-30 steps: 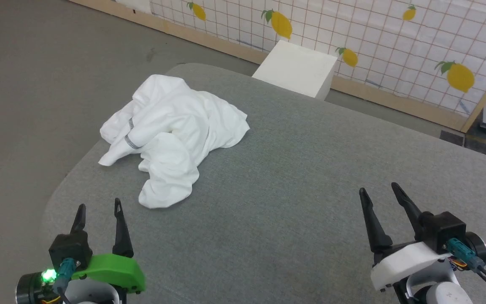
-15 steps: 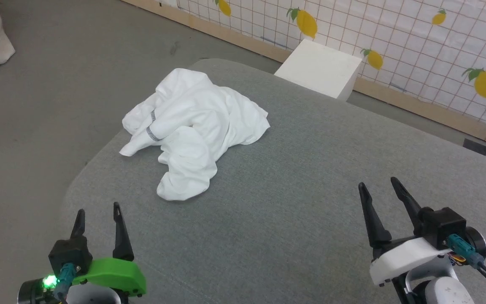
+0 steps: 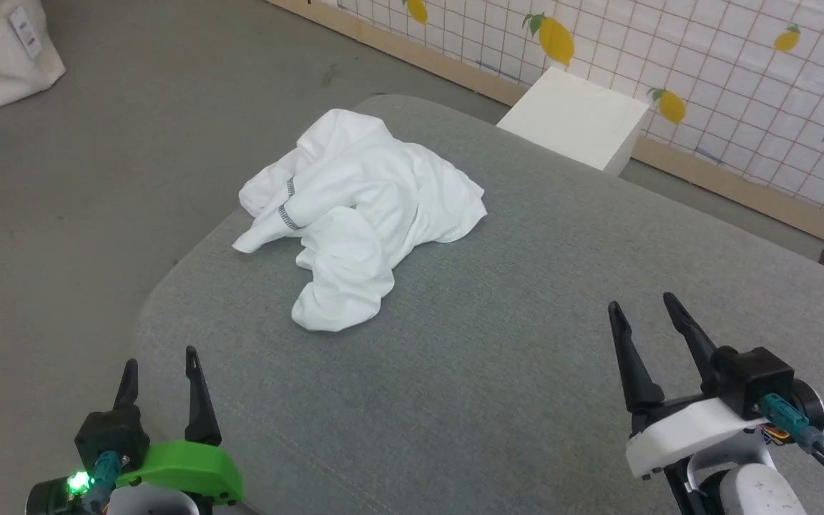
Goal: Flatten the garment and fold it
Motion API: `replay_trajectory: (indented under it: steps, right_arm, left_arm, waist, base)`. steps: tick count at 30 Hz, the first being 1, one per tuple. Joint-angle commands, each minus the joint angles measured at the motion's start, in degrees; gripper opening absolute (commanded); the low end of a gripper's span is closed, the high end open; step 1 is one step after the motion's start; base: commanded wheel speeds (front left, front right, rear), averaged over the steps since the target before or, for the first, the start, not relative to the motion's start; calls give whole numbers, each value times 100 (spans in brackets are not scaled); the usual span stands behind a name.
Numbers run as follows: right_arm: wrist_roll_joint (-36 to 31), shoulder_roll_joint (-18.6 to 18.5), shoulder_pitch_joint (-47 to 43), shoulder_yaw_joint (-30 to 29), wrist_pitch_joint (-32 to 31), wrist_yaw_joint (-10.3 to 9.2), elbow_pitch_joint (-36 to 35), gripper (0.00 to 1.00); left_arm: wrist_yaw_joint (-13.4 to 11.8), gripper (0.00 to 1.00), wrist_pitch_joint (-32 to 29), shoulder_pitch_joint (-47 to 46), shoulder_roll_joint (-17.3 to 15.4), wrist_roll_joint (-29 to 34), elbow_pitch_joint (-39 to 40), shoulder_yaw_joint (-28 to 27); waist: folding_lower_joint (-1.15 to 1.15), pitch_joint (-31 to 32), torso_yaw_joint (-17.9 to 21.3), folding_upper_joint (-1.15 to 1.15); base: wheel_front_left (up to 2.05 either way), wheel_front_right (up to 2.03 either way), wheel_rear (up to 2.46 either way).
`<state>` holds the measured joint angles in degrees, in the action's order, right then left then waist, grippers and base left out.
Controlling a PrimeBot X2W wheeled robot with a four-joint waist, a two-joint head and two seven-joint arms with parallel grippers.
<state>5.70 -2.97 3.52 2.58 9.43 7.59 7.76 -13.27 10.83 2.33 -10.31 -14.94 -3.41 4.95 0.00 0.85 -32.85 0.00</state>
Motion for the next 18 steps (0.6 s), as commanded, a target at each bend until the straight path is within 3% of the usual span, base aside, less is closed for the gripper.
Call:
replay_trajectory:
  steps: [1, 5, 12, 18]
  right_arm:
    - [64, 9, 105, 13, 49, -10, 22, 100]
    - [65, 10, 126, 18, 36, -10, 8, 100]
    - [-114, 10, 370, 28, -126, -10, -240, 100]
    - [-349, 10, 815, 155, -346, -10, -553, 100]
  left_arm:
    - [-78, 100, 64, 57, -49, -65, -26, 29]
    - [-26, 100, 20, -43, -45, -169, -41, 47]
    - [594, 100, -263, -1246, -314, -528, -372, 59]
    - [996, 100, -910, -2773, -482, -1004, -1120, -64]
  waist:
    - [0, -42, -52, 0]
    - [0, -105, -39, 0]
    - [0, -665, 169, 0]
    - [0, -1633, 672, 0]
  base:
    - [0, 0, 0]
    - [0, 0, 0]
    - [0, 0, 0]
    - [0, 0, 0]
